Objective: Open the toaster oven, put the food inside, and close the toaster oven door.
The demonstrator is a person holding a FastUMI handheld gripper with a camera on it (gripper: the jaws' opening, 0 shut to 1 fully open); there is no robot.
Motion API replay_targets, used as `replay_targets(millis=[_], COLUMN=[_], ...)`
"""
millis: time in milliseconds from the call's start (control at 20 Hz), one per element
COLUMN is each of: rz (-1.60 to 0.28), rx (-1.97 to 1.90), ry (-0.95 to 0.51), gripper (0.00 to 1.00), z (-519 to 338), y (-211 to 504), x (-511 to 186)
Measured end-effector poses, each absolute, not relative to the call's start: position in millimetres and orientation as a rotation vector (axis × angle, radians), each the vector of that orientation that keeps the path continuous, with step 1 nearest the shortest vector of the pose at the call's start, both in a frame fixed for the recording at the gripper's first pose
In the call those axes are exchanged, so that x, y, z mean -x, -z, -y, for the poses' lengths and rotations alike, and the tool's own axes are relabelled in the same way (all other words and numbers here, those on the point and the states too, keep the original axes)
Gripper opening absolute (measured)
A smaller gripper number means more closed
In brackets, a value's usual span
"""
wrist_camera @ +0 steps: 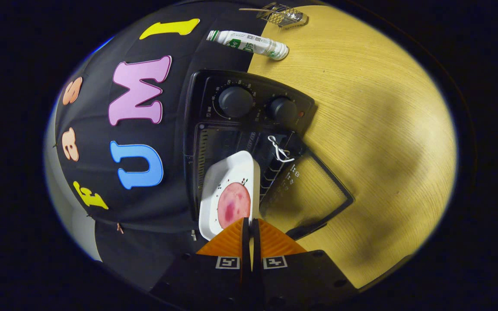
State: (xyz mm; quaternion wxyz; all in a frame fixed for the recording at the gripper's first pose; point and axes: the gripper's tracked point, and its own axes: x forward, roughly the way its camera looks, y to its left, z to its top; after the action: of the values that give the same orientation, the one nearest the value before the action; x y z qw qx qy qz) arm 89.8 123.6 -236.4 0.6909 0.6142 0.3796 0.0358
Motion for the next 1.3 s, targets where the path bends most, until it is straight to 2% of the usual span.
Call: replay_targets(millis=[450,800,900,1050,1150,1250,1300], rz=[-0.751,-0.743,-0.749,-0.723,-0.741,-0.750,-0.739], rx=[-1.447,-1.428,-1.423,-1.349,-1.332,-1.284,-1.252], ry=[0.056,0.130,0.108,0.049,-0.005,-0.035,-0.044], gripper=[0.05,0.05,0.12,0.33,0.85,0.85,0.88], z=[-131.9,-143.8,-150.2,-158.3,-168.6,-172.3,-171.7], y=[256.4,268.7,263.5,248.3,239.6,235.2,231.8], x=[-159.4,-170.8,-165.5,-149.2,-133.9,-120.5,-112.3])
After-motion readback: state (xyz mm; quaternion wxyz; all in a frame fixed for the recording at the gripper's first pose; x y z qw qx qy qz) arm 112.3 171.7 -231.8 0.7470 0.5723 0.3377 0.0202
